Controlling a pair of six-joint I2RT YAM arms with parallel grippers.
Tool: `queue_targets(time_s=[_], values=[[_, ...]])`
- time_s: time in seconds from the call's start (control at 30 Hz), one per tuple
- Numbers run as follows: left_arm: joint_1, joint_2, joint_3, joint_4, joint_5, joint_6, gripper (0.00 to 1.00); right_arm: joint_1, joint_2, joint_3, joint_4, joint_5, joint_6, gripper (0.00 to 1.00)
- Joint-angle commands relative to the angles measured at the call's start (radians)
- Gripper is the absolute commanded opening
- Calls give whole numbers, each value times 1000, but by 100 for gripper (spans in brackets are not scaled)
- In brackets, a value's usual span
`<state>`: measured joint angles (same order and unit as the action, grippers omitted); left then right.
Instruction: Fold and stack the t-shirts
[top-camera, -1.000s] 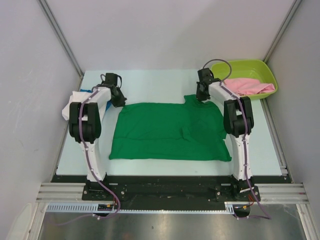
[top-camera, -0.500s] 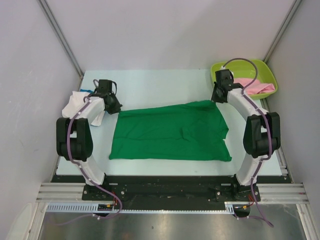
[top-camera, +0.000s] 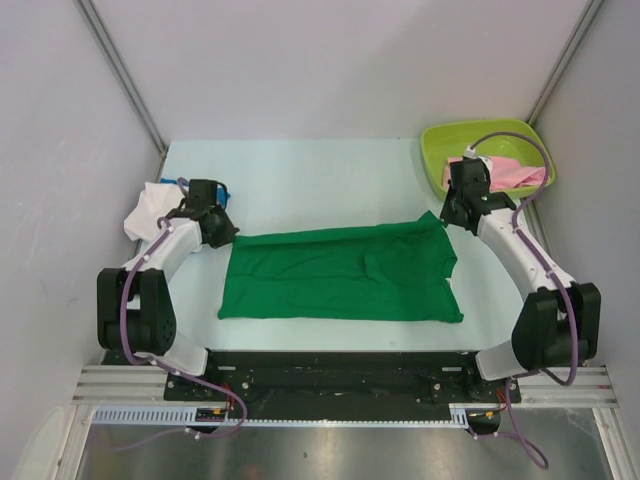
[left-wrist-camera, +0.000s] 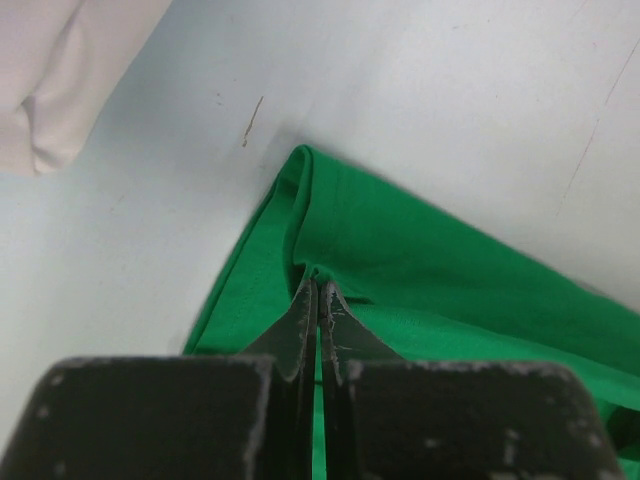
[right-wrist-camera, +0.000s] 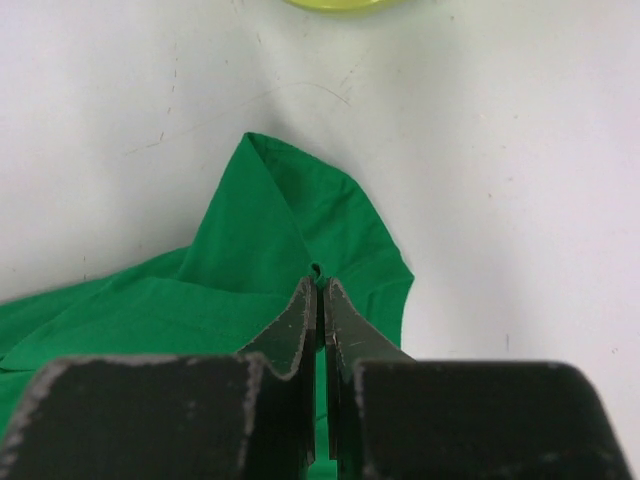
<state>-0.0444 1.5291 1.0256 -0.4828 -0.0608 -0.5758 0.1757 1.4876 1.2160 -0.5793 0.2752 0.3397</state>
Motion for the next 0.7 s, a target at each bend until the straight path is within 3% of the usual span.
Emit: queue_targets(time_s=[0.0,0.37,0.67], values=[[9,-63,-32,19,-28,-2,0,-5,-137,-61,-33,50,21,0],[8,-152,-133,12,-30,-15,0,21,-386,-226,-106,73,137,0],[3,-225,-213,-17,-54,-39,0,191,-542,-403,-226,111,381,0]])
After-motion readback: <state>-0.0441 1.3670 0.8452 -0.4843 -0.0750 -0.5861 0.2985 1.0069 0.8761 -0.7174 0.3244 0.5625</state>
